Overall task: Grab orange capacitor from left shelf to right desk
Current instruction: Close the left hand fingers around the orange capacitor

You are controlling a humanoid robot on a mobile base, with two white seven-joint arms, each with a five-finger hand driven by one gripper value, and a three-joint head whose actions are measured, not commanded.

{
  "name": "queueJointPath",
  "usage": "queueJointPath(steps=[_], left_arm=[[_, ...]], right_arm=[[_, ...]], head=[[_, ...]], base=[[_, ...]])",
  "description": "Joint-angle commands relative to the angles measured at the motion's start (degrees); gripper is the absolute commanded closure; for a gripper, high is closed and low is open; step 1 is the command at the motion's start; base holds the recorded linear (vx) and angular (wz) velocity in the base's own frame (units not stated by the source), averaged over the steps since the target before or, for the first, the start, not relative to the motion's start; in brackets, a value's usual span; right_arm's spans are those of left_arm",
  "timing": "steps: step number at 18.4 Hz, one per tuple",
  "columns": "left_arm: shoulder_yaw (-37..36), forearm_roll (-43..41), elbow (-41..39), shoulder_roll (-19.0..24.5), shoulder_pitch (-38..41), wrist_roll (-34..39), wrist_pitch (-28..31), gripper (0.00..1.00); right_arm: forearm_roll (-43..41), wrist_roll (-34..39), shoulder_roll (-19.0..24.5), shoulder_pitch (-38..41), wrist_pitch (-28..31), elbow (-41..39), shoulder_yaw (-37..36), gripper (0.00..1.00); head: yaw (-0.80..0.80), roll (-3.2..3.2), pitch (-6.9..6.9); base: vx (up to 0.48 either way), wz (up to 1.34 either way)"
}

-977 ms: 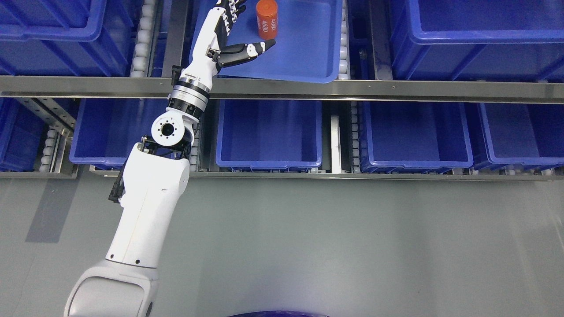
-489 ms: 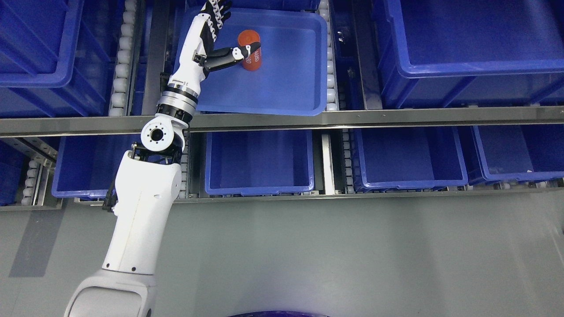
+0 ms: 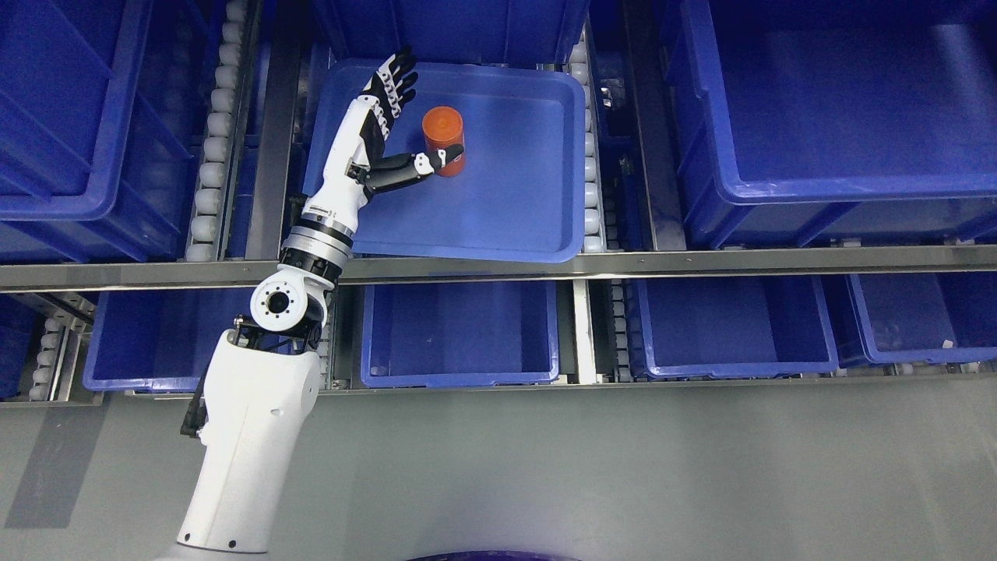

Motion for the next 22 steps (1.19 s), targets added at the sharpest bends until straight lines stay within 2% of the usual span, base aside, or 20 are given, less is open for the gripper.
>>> queueJointPath(steps=[1,10,16,22], left_arm=[[-3.9,0.0,1.1,1.0,0.0,-0.2,-0.6,0.0],[-5.8,-0.4,9.6,1.0,-4.8,0.1,0.1,0.0],[-6.1,-0.4,12.0,1.0,-6.1,-0.3,0.2,0.07],[-5.7,-0.4,12.3,1.0,-5.8,-0.4,0.1,0.29]], right_arm=[[0.3,-0.2,-1.0,-0.1,0.0,-1.9,-0.6,0.0],[0.3,-0.2,-1.0,-0.1,0.0,-1.9,-0.6,0.0],[0.3,-0.2,-1.0,-0.1,0.0,-1.9,-0.6,0.0],[0.3,-0.2,-1.0,-0.1,0.0,-1.9,-0.6,0.0]], head=[[0.0,0.0,0.0],[0.0,0.0,0.0],[0.0,0.0,0.0],[0.0,0.0,0.0]], base=[[0.103,0.0],[0.024,0.0],[0.0,0.0],[0.0,0.0]])
